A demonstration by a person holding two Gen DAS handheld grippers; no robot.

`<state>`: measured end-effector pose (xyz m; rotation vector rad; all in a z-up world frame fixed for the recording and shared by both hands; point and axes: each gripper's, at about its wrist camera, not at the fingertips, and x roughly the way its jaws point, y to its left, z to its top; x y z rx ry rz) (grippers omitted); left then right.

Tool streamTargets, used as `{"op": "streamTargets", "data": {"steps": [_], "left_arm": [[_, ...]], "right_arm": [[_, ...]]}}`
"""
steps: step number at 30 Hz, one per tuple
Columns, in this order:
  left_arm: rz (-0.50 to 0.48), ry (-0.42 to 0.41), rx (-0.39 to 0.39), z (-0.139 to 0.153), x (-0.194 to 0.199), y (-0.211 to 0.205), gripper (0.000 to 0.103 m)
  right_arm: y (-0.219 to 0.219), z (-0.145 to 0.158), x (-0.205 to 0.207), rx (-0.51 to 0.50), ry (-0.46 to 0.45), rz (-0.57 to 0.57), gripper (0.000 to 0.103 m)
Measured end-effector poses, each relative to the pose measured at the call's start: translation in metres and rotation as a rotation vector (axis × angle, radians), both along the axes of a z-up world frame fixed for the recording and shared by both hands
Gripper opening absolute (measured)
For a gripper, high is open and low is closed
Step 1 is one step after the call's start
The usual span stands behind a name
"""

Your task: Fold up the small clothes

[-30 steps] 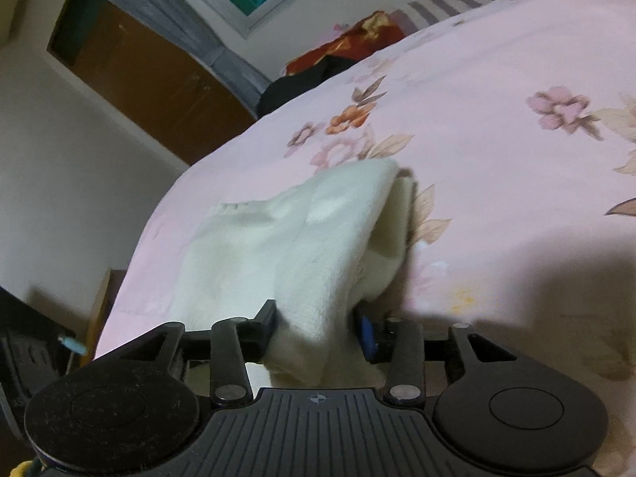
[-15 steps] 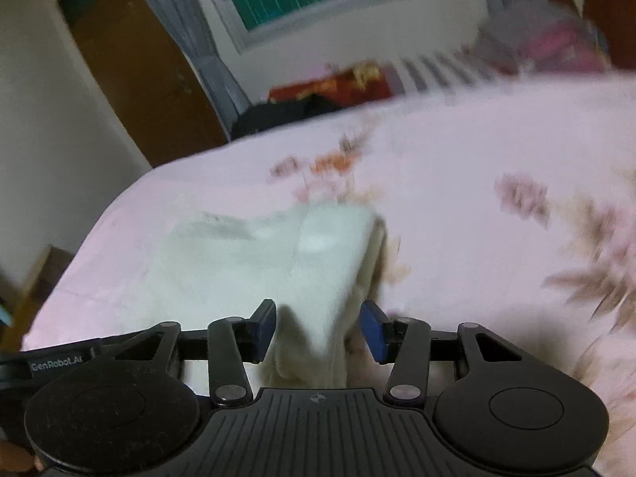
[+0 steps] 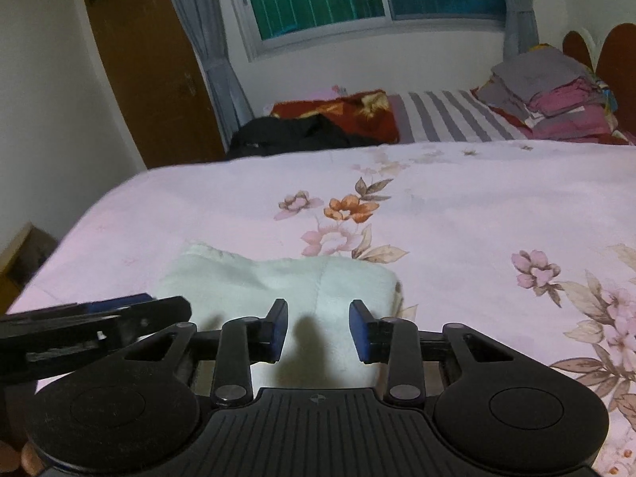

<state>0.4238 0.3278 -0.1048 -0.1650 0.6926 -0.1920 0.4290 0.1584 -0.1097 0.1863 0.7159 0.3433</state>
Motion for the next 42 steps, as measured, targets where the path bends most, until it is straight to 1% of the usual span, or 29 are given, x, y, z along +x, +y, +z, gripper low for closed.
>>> {"op": "streamTargets", "data": {"steps": [3, 5, 7, 8, 10, 11, 13, 15, 17, 20, 25, 29, 31, 33, 34, 37, 40, 42], "left_arm": [[-0.014, -0.006, 0.012, -0.007, -0.004, 0.002, 0.043], [-0.012, -0.001, -0.008, -0.012, -0.005, 0.006, 0.043], [-0.007, 0.0, -0.013, -0.012, -0.005, 0.007, 0.043], [-0.01, 0.0, 0.003, -0.011, -0.006, 0.005, 0.044], [-0.008, -0.01, 0.027, -0.004, -0.01, 0.002, 0.045], [-0.001, -0.017, 0.025, 0.001, -0.016, 0.003, 0.045], [0.01, -0.025, 0.011, 0.009, -0.027, 0.007, 0.045], [0.017, -0.036, 0.003, 0.017, -0.045, 0.013, 0.045], [0.008, -0.032, 0.015, 0.019, -0.065, 0.018, 0.045], [-0.014, -0.014, 0.035, 0.015, -0.091, 0.02, 0.045], [-0.028, 0.014, 0.077, -0.001, -0.124, 0.012, 0.045], [-0.014, 0.092, 0.088, -0.016, -0.136, 0.013, 0.046], [0.003, 0.108, 0.075, -0.022, -0.14, 0.016, 0.048], [0.004, 0.113, 0.084, -0.022, -0.14, 0.015, 0.048], [0.006, 0.115, 0.087, -0.021, -0.142, 0.014, 0.048], [0.002, 0.114, 0.104, -0.021, -0.146, 0.011, 0.047], [0.006, 0.122, 0.087, -0.025, -0.145, 0.012, 0.049], [0.011, 0.129, 0.091, -0.023, -0.144, 0.012, 0.051]], "right_arm": [[0.004, -0.014, 0.008, -0.034, 0.025, 0.008, 0.035], [0.006, -0.026, 0.013, -0.083, 0.035, 0.004, 0.035], [0.003, -0.037, 0.018, -0.071, 0.05, -0.013, 0.035], [0.002, -0.039, 0.019, -0.064, 0.054, -0.021, 0.035], [0.007, -0.036, 0.02, -0.103, 0.051, -0.014, 0.035], [0.008, -0.032, 0.019, -0.112, 0.05, -0.012, 0.035], [0.003, -0.019, 0.009, -0.083, 0.03, -0.023, 0.035], [-0.002, -0.003, -0.01, -0.069, -0.004, -0.004, 0.035], [-0.008, 0.01, -0.036, -0.069, -0.034, 0.012, 0.035], [-0.013, 0.015, -0.073, -0.069, -0.038, 0.044, 0.035], [-0.011, -0.003, -0.115, -0.078, 0.019, 0.063, 0.035], [-0.011, -0.021, -0.134, -0.083, 0.079, 0.052, 0.035], [-0.012, -0.029, -0.142, -0.112, 0.095, 0.042, 0.035], [-0.013, -0.039, -0.148, -0.12, 0.119, 0.039, 0.035], [-0.013, -0.04, -0.15, -0.116, 0.117, 0.032, 0.035], [-0.012, -0.036, -0.148, -0.11, 0.155, 0.023, 0.035], [-0.013, -0.039, -0.15, -0.119, 0.166, 0.041, 0.035], [-0.014, -0.038, -0.149, -0.104, 0.186, 0.033, 0.035]]}}
